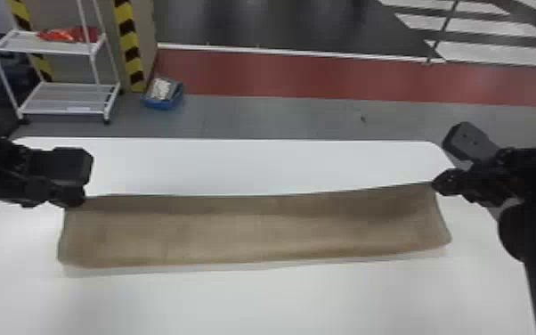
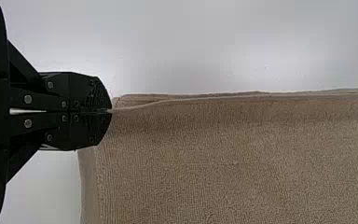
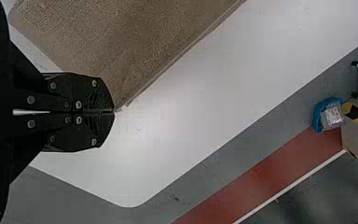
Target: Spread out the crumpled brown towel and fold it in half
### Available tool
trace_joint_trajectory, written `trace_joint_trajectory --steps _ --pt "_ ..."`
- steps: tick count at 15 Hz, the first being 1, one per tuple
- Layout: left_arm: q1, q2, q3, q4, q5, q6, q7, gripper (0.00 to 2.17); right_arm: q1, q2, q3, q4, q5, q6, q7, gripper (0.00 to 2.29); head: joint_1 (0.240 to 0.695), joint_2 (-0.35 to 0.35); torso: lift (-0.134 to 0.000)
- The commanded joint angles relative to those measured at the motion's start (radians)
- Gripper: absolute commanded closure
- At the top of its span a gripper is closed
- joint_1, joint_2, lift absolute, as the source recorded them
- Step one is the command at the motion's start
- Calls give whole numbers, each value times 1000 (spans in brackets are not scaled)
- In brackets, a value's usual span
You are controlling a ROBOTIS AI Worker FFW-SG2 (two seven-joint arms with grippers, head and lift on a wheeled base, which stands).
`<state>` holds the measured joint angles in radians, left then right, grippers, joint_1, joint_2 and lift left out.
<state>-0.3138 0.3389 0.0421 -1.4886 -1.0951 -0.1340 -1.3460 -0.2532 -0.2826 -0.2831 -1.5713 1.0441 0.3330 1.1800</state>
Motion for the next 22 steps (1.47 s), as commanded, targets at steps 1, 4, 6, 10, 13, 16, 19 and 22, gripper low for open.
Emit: trace_joint_trajectory --steps 1,4,6,10,13,16,19,22 --pt "-8 0 -1 11 -8 -2 7 1733 -3 0 8 14 7 -2 -2 1747 695 -128 -125" --pt "-28 -1 1 28 -9 1 10 1733 -8 -6 8 33 13 -5 -13 1747 695 -124 -125" --pt "-36 2 5 33 -9 1 13 1733 -9 -9 7 43 17 -8 -16 1747 695 -124 -125" --pt "-45 0 -1 42 -11 1 28 1733 -15 -6 5 47 17 -8 -17 1747 695 -126 -125" --pt "-59 -1 -10 59 -14 1 37 1733 -18 -6 10 57 17 -8 -22 1747 695 -126 -125" --pt "-67 -8 -19 80 -20 -2 48 1733 -24 -3 16 76 22 -12 -36 1666 695 -127 -125" --pt "-64 -9 -24 90 -20 -2 88 1298 -24 6 13 85 10 19 -125 -2 695 -129 -125" --pt "-59 -9 -22 93 -14 -11 105 721 -24 6 5 88 1 28 -151 16 695 -140 -125"
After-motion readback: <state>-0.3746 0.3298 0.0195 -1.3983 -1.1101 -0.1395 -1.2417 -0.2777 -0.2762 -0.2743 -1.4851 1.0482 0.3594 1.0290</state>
